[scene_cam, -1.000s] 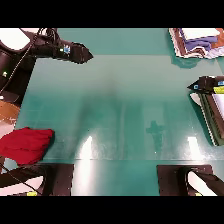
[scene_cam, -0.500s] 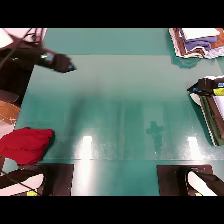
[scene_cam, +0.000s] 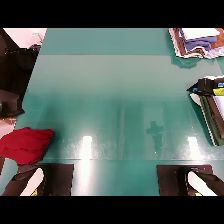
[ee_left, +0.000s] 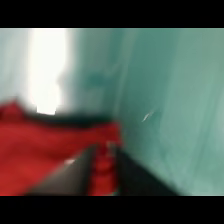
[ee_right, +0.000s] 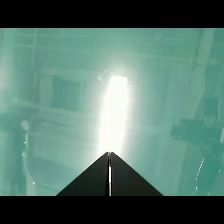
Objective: Fold the shirts.
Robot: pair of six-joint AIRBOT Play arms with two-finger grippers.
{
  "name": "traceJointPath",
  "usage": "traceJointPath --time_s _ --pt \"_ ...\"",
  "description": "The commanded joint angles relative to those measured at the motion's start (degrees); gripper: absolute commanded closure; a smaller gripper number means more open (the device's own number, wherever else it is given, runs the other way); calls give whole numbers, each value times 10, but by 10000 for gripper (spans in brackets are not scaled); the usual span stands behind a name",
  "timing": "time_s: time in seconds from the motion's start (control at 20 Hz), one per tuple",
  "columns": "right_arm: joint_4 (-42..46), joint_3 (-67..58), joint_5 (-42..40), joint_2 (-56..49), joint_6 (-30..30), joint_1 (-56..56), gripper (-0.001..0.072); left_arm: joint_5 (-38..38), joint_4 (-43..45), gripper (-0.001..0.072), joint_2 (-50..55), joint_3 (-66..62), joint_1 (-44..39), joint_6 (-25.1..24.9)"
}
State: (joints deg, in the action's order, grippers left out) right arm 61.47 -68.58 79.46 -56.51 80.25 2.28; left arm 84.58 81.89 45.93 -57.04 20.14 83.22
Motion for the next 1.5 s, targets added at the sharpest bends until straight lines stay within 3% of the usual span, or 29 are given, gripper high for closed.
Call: traceJointPath --time_s 0.0,0.35,0.4,0.45,0.5,0.55,0.7,0.85,1.05,1.25,1.45 --pt "0 0 0 0 -9 0 694 15 61 0 -28 102 20 39" --pt "0 0 -9 0 -9 0 694 -75 99 3 -28 264 20 74" --pt "0 0 -13 0 -9 0 693 -82 105 69 -28 275 20 89" --pt "0 0 -14 0 -9 0 694 -85 106 371 -28 278 20 94" --pt "0 0 -15 0 -9 0 693 -89 105 612 -28 278 20 94" --pt "0 0 -15 0 -9 0 694 -91 105 679 -28 276 20 94" --pt "-1 0 -15 1 -9 0 693 -77 76 681 -28 218 20 86" --pt "-5 -19 -22 0 -8 0 693 -38 15 682 -28 67 -12 43" --pt "-5 -103 -59 0 -8 0 693 -27 -43 682 -27 -165 -156 15" --pt "-5 -186 -90 0 -8 0 693 -49 -59 682 12 -318 -328 -14" --pt "-5 -238 -94 0 -8 0 694 -49 -91 681 111 -382 -464 -120"
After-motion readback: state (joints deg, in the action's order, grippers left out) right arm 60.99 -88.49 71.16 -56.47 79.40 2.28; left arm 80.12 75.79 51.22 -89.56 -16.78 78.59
